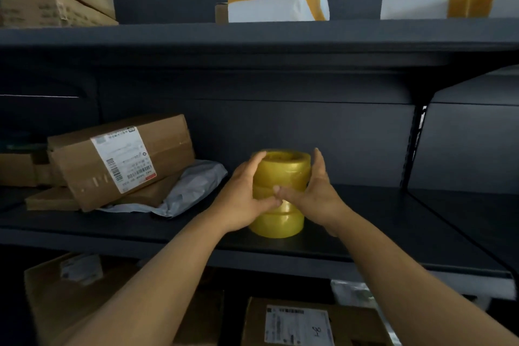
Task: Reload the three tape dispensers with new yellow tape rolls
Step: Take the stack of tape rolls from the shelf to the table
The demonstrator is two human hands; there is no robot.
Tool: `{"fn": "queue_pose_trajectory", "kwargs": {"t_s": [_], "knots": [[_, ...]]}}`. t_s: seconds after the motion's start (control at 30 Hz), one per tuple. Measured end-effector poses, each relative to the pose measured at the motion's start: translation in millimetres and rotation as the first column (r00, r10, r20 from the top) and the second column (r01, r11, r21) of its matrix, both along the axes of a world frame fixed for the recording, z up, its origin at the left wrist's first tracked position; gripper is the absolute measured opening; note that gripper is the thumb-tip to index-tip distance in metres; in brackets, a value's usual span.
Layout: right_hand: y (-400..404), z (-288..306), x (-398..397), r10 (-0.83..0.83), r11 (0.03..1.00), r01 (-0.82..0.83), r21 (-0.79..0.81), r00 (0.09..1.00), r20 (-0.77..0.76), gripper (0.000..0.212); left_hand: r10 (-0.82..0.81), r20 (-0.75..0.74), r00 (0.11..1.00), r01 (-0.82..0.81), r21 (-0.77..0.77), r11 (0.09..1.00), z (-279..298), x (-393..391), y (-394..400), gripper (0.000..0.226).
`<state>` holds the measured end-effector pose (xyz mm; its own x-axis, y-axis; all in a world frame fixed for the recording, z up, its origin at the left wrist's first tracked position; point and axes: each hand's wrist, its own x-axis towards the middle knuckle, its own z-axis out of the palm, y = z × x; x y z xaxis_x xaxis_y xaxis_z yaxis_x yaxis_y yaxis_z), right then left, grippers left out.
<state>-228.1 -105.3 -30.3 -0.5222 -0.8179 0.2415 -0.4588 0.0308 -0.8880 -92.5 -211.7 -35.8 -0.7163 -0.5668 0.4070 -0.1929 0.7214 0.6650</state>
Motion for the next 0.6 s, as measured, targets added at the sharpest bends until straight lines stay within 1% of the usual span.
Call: {"fn": "queue_pose_trajectory", "kwargs": {"t_s": [0.13, 0.2, 0.27, 0.33, 0.43, 0.53, 0.6], "knots": [[-3, -1, 1, -0.086, 0.994, 0.084, -0.077, 0.996, -0.023, 0.122, 0.021, -0.117, 0.993, -0.027, -0.049, 0.998, 0, 0, -2, 0.085], [-2, 0, 5, -0.120, 0.990, 0.113, -0.088, 0.990, -0.080, 0.117, 0.048, -0.172, 0.984, -0.058, -0.052, 0.997, 0, 0, -1, 0.079], [-2, 0, 7, -0.128, 0.991, 0.119, -0.068, 0.982, -0.136, 0.112, 0.075, -0.196, 0.978, -0.085, -0.046, 0.995, 0, 0, -1, 0.079], [-1, 0, 9, -0.128, 0.991, 0.121, -0.050, 0.979, -0.158, 0.108, 0.091, -0.202, 0.975, -0.096, -0.011, 0.995, -2, 0, -1, 0.089], [-2, -2, 9, -0.115, 0.993, 0.111, -0.036, 0.984, -0.135, 0.110, 0.086, -0.163, 0.983, -0.072, 0.092, 0.993, -3, -1, -2, 0.118], [-4, -7, 8, -0.022, 1.000, 0.022, 0.014, 0.999, -0.039, 0.129, 0.028, -0.080, 0.996, -0.013, 0.181, 0.983, -7, -4, 0, 0.135], [-5, -10, 7, 0.018, 0.999, -0.018, 0.031, 1.000, -0.005, 0.140, 0.011, -0.072, 0.997, 0.006, 0.223, 0.975, -11, -7, 3, 0.141]]}}
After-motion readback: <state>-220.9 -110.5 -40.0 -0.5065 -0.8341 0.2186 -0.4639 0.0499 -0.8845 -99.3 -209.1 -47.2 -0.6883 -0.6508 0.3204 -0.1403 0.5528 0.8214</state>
